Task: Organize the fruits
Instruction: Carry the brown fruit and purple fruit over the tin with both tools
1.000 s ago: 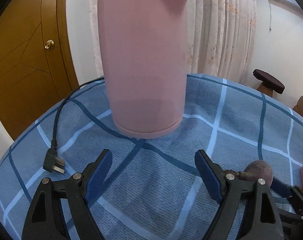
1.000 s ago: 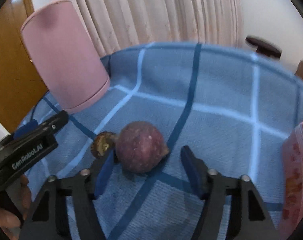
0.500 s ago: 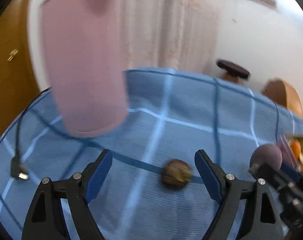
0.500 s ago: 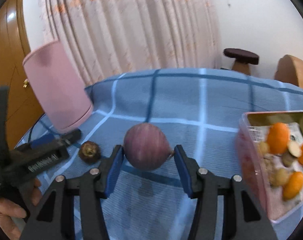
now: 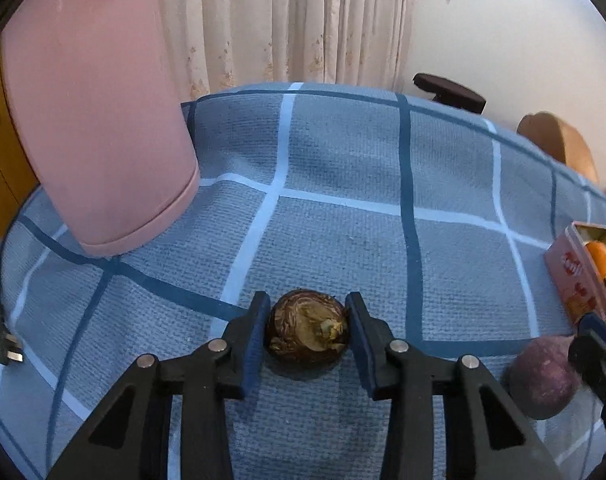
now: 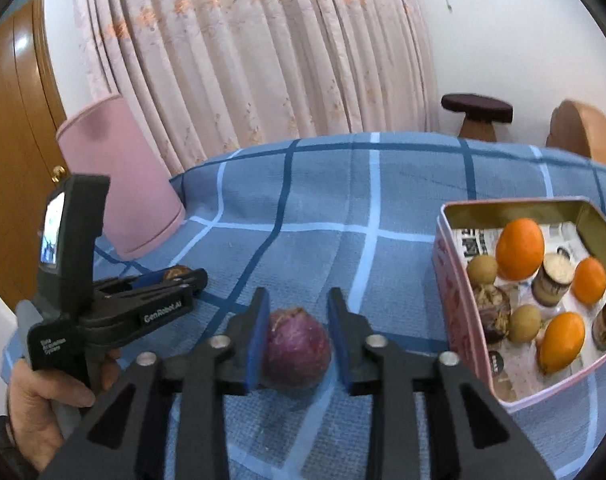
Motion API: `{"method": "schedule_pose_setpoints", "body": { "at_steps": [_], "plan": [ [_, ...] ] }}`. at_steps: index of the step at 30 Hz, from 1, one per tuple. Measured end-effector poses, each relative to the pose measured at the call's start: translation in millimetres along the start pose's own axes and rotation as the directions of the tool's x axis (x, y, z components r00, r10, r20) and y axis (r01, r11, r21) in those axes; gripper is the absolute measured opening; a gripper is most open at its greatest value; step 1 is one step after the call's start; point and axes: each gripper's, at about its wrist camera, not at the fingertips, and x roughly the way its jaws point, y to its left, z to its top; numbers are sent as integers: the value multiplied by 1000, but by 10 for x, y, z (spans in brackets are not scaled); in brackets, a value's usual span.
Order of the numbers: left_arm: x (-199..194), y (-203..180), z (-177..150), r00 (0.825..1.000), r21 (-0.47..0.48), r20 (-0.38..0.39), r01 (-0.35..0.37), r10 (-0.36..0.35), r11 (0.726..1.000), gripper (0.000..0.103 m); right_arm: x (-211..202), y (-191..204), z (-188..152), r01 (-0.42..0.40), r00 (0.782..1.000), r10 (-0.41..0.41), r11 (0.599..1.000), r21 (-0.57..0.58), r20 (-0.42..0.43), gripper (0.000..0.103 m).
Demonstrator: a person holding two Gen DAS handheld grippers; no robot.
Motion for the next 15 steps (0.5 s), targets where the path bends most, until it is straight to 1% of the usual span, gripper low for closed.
{"method": "schedule_pose_setpoints", "body": {
  "at_steps": [1,2,5,6,7,9,10,11,12,13,15],
  "plan": [
    [-12,15,1,1000,-7,6,1,0,1000,41,-12,-35,-17,-7,1000,7,1000,15,-5,65],
    [-36,21,5,1000,-11,15,-2,3,1000,41,-15,-57,-32,-13,1000,13,1000,29,-10,66],
    [-185,-7,-16,995,-6,90,-32,32,999,41,32,-64,-84,-52,997,54,998,46,-55,66],
    [-266,-36,-30,990,-1,132,-57,56,998,41,71,-48,-101,-65,995,69,997,47,-79,66],
    [-315,-54,-38,985,2,159,-73,71,997,41,102,-24,-117,-76,992,80,996,43,-97,66],
    [-375,-88,-41,976,6,198,-90,87,996,41,192,32,-143,-70,989,72,997,20,-131,66],
    [-394,-105,-37,973,7,212,-95,92,995,41,257,59,-150,-57,985,58,998,10,-162,66],
    [-396,-107,-31,972,10,217,-98,94,995,41,288,56,-152,-63,982,65,998,16,-175,65],
    [-403,-140,-30,970,21,223,-103,96,994,41,335,42,-156,-69,978,73,997,29,-196,59],
    [-406,-154,-38,969,27,227,-106,98,994,41,334,33,-152,-55,979,59,998,26,-193,54],
    [-425,-192,-44,965,35,241,-116,104,993,41,335,29,-144,-52,979,53,999,8,-197,53]
  ]
}}
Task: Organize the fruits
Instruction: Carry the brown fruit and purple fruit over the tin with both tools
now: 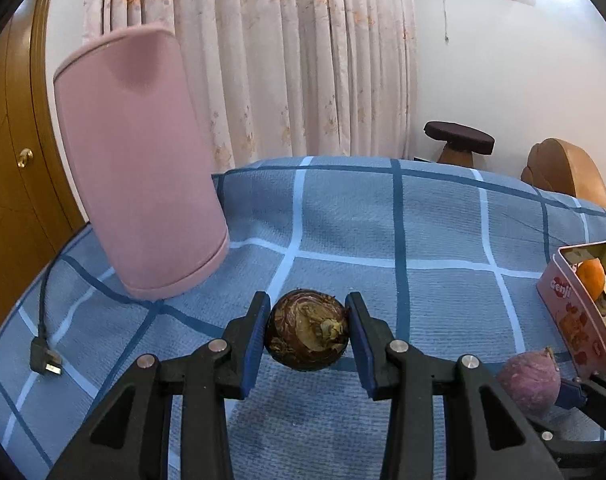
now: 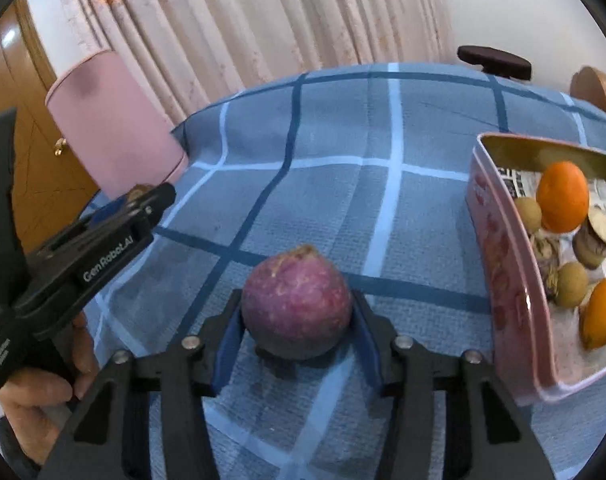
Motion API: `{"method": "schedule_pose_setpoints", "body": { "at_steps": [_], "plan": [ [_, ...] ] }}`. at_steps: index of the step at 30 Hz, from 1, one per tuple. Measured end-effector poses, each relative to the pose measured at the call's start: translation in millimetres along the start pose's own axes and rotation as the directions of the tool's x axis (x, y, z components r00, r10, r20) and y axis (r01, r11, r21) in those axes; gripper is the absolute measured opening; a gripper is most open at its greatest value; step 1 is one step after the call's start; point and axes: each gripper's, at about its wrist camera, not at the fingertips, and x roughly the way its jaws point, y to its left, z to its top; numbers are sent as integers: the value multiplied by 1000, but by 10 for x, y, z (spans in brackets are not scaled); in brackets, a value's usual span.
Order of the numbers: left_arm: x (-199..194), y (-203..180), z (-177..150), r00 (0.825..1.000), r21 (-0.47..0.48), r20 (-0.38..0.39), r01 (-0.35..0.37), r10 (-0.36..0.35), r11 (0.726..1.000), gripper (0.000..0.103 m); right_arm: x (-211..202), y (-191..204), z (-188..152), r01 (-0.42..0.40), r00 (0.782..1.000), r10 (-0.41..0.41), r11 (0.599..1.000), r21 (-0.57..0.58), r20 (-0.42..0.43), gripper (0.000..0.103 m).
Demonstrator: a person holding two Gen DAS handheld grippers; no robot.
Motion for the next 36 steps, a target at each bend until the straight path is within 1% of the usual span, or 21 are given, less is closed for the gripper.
{"method": "schedule_pose_setpoints", "body": {
  "at_steps": [4,7,11,15,19,22,30,36],
  "plan": [
    [-71,-23,-27,1000,4,20,-2,2,1000,41,-64,-5,-23,10,1000,-11,1000,8,23,53],
    [-120,-75,-49,999,3,31,-7,7,1000,41,-239,-21,-23,26,995,-27,1000,12,96,53],
    [-173,-189,-70,999,10,36,8,-9,1000,41,-467,-56,-16,25,983,-28,1000,18,179,53],
    [-228,-356,-93,998,16,39,39,-40,999,41,-646,-96,-42,50,972,-49,999,1,229,53],
    [-276,-522,-112,998,37,38,47,-48,998,41,-712,-169,-78,56,972,-56,998,8,230,53],
    [-291,-578,-127,998,36,34,52,-53,998,41,-720,-221,-90,61,972,-62,998,14,227,53],
    [-336,-635,-155,998,30,33,46,-47,998,41,-786,-227,-130,87,966,-82,996,-10,246,53],
    [-407,-657,-207,998,28,38,48,-49,998,41,-810,-237,-183,90,967,-83,996,-19,242,53]
  ]
}}
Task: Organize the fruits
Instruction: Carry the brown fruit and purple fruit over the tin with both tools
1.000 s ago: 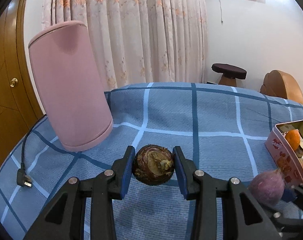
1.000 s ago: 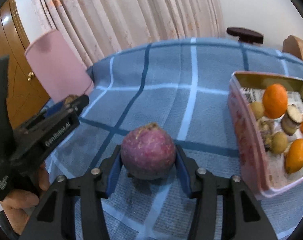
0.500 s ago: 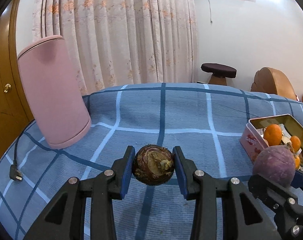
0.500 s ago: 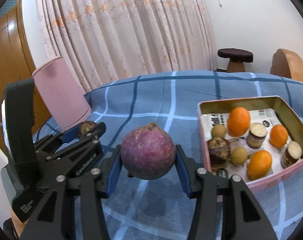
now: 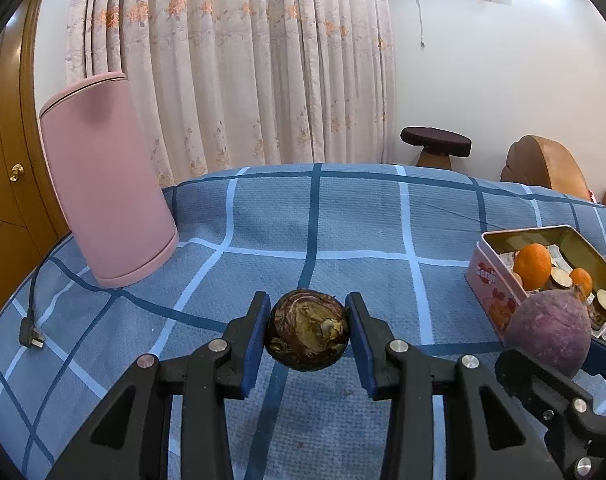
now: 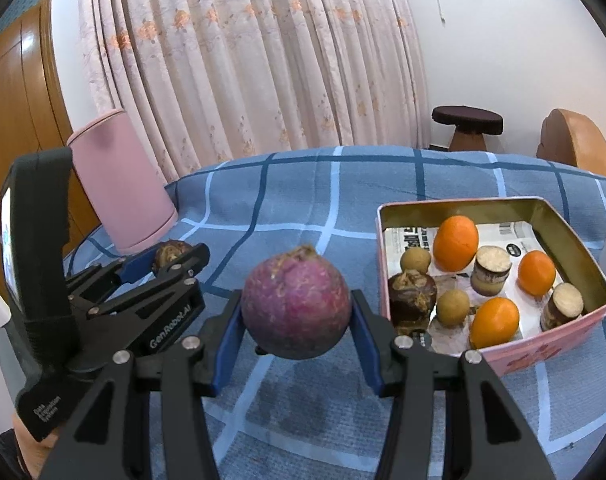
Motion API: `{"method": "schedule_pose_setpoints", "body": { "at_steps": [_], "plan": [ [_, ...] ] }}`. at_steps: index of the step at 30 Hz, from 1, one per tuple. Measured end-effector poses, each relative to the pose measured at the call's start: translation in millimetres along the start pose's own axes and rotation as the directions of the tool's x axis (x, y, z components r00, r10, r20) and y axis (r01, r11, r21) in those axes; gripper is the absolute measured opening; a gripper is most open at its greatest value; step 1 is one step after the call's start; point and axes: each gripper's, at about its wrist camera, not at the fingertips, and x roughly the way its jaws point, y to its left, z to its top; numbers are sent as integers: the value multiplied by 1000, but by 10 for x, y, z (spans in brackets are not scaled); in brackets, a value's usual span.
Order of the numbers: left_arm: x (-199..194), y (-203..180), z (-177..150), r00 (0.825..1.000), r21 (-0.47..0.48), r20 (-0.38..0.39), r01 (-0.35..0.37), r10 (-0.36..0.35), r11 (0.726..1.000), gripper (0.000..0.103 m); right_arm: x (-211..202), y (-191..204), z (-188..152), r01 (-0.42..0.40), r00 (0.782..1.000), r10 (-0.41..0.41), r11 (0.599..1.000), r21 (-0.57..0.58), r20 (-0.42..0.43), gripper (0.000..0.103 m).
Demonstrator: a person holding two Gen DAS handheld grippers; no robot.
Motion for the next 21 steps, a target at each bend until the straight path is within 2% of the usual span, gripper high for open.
{"method": "schedule_pose_setpoints", "body": {
  "at_steps": [10,21],
  "plan": [
    [-127,18,-60,1000,-20,13,-3,3,1000,41,-123,72,-110,19,1000,-18,997,-77,17,53],
    [-225,-35,-114,1000,-22,25,12,-11,1000,41,-289,-9,-173,41,998,-36,996,-85,59,53]
  ]
}}
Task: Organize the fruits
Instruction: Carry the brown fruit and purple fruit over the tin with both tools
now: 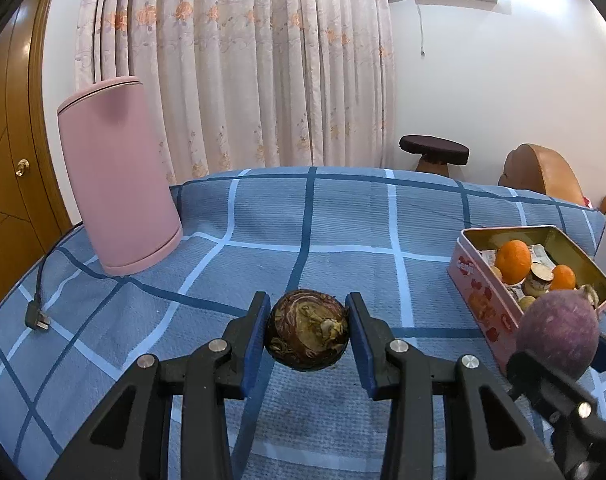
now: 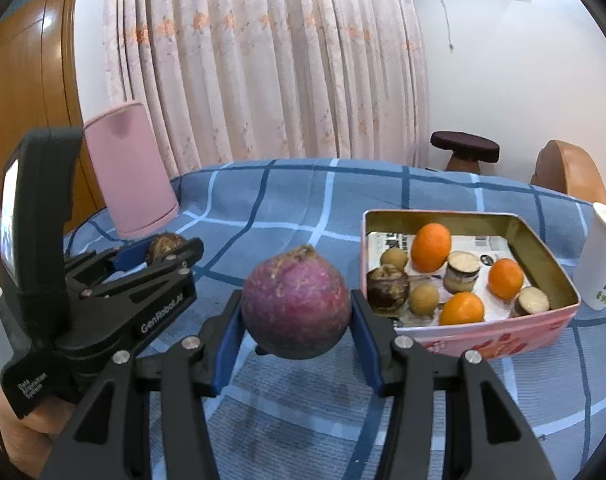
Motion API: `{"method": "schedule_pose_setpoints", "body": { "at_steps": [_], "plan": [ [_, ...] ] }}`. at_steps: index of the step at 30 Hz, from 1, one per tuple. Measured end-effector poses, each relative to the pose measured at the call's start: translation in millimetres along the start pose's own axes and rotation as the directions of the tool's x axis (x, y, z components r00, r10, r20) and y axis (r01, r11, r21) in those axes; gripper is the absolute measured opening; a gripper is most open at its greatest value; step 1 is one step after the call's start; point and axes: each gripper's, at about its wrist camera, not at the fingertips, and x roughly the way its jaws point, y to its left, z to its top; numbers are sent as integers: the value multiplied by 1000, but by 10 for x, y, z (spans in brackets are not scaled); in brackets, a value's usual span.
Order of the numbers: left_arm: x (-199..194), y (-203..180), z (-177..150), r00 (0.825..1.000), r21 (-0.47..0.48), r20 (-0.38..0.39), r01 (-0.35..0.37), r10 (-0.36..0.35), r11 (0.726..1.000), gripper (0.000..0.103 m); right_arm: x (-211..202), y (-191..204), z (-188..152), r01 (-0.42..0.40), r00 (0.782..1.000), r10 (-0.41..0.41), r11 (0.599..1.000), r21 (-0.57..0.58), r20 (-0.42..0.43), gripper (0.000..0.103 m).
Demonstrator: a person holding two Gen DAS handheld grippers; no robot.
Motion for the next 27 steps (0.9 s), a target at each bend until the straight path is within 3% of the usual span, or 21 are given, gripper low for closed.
{"method": "schedule_pose_setpoints", "body": {
  "at_steps": [12,27],
  "plan": [
    [-84,-306,-31,997,10,-4,80,-80,997,41,-219,-252,-32,23,999,-24,999,24,43,53],
    [-165,-647,-9,991,42,26,130,-131,991,41,-406,-644,-34,71,994,-79,993,95,79,53]
  ]
}}
